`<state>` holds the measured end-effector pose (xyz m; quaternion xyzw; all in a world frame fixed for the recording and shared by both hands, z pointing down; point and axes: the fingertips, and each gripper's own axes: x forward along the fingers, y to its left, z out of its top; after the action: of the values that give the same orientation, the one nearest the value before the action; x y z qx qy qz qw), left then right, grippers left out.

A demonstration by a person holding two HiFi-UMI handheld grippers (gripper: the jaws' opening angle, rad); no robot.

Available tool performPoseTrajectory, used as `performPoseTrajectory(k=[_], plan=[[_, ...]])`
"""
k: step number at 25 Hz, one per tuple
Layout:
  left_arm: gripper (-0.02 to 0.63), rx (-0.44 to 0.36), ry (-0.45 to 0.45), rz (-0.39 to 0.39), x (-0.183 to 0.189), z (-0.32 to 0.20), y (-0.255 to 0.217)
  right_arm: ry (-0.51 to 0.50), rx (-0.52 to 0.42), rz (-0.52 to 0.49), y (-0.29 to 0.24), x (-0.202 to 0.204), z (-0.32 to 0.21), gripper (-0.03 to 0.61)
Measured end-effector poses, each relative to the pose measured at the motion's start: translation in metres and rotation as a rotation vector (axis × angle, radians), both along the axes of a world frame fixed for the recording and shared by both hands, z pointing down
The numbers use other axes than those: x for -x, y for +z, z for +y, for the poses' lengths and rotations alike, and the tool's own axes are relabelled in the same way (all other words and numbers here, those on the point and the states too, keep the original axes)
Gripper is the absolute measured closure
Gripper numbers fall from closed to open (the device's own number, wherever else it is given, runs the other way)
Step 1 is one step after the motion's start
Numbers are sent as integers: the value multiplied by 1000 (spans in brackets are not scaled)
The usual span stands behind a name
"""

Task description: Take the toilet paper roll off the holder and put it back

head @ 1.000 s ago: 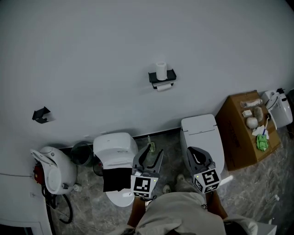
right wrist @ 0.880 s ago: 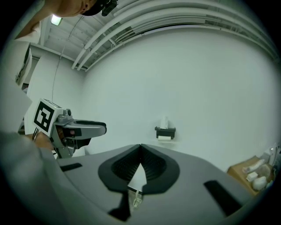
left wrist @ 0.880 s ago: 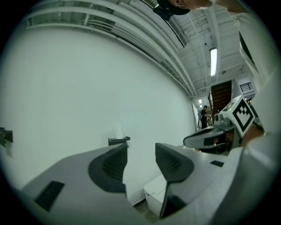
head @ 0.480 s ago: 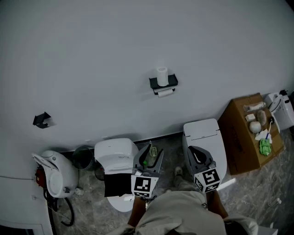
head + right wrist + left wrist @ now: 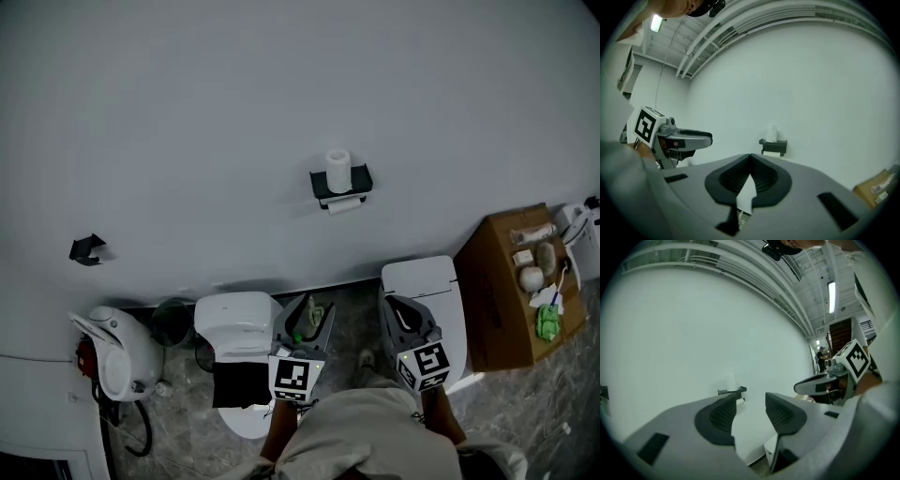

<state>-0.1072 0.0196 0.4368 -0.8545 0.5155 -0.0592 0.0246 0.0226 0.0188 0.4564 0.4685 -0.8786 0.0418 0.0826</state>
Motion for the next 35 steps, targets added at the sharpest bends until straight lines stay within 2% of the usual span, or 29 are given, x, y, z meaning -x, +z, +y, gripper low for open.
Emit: performPoseTrajectory(k=[12,26,35], plan=[[413,33,-57,-13,-10,-64,4,-51,36,-7,7,-11,-71,583],[413,42,-148,-65,-24,-94,-1,-141,41,-57,10,-23,-114,582],[413,31,-159,-85,-49,-122,-6,-147,33,-74,9,-50,-142,581]])
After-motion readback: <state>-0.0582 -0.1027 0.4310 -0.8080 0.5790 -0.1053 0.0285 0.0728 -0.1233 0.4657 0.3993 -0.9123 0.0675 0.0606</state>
